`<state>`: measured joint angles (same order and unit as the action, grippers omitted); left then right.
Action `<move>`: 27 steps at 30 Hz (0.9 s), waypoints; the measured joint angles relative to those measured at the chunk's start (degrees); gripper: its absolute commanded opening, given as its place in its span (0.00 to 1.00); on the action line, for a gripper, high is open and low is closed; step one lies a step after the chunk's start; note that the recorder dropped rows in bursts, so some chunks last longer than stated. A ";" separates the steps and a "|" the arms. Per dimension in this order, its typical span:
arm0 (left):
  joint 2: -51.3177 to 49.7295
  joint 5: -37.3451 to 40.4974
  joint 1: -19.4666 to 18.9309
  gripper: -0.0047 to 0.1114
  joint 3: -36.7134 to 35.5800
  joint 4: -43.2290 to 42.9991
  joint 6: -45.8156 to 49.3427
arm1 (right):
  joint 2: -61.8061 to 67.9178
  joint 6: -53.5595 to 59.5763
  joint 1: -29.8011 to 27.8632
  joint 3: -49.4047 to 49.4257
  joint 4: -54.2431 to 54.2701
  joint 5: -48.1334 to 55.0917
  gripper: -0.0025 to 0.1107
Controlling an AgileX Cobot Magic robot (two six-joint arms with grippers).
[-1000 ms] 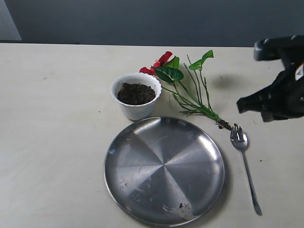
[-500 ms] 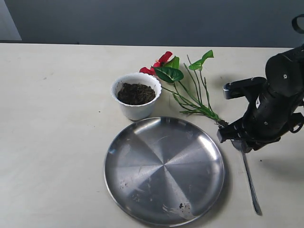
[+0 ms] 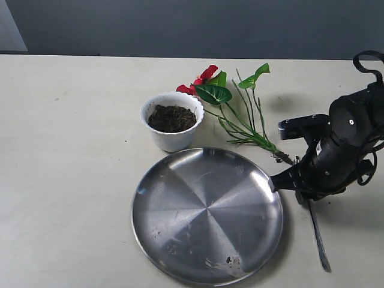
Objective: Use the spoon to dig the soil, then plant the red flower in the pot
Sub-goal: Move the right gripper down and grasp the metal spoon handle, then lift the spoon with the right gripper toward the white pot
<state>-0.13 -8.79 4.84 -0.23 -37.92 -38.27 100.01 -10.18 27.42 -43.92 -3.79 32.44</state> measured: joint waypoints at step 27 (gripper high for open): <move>0.00 0.00 0.00 0.04 0.00 0.00 0.00 | 4.17 -1.98 0.28 -1.03 1.65 0.79 0.02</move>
<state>-0.13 -8.79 4.84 -0.23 -37.92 -38.27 104.19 -12.16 27.70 -44.95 -2.15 33.23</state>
